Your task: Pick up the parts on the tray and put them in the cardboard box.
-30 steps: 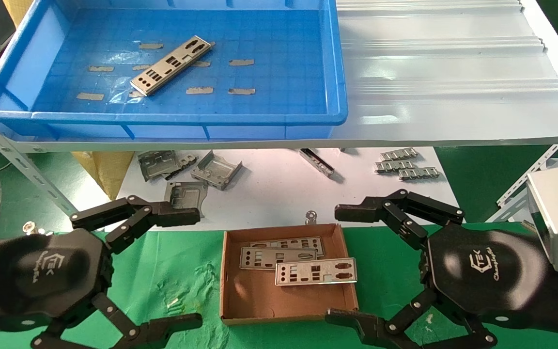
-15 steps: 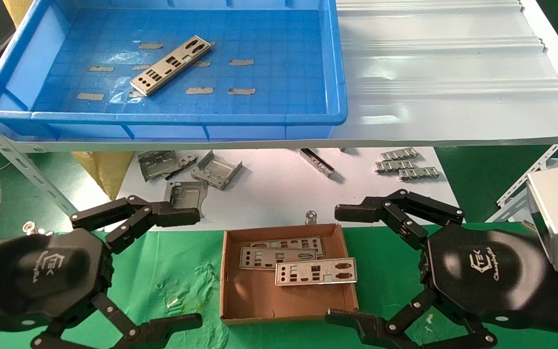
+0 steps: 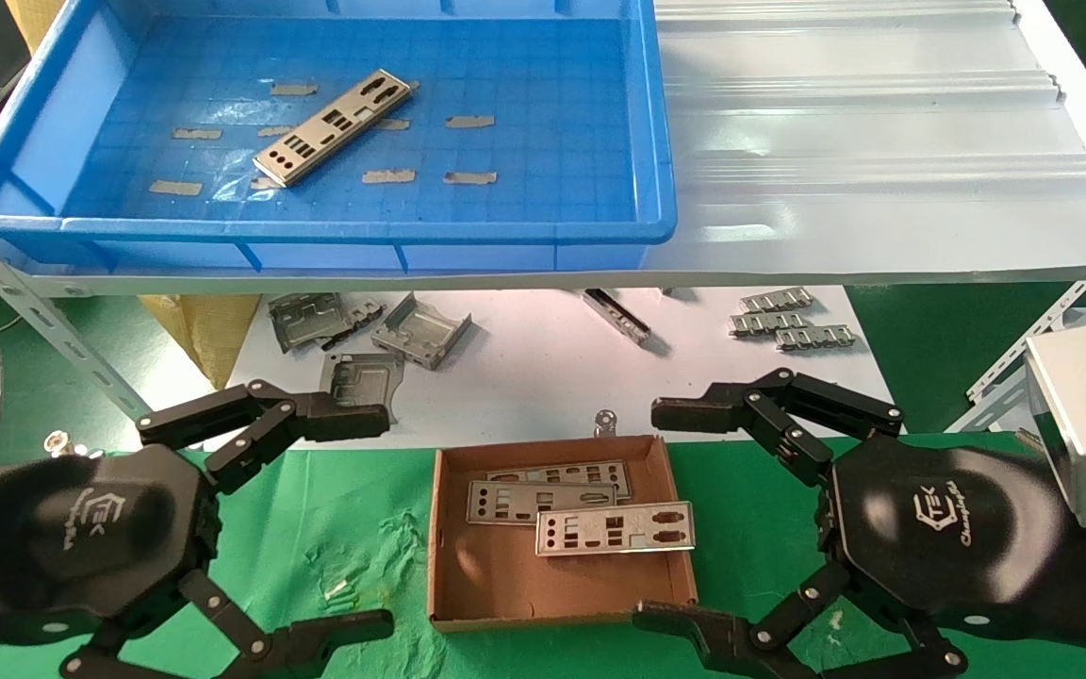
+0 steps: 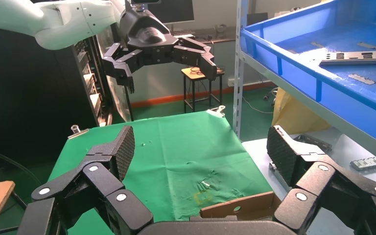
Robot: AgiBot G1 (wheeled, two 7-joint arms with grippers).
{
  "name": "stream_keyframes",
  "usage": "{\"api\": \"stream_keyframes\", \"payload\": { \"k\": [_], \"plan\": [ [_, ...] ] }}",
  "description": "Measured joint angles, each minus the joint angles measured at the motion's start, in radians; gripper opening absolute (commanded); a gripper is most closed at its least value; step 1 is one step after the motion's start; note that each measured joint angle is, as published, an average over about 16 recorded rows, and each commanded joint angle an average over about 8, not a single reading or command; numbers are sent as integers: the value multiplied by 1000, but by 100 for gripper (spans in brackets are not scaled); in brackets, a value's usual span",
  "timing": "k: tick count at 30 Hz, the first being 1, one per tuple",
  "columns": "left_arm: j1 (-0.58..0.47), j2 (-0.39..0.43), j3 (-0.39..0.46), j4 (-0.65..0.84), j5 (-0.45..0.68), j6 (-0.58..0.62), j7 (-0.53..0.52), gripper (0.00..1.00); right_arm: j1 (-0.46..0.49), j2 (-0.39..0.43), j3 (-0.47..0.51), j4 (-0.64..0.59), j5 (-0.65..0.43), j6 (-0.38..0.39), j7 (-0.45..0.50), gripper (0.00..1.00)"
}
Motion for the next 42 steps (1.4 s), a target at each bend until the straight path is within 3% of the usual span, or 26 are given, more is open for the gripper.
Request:
{"api": "stream_keyframes", "payload": {
  "k": [42],
  "plan": [
    [0,0,0,0,0,0,0,100,0,0,0,0,0,0,0,100]
  ]
}}
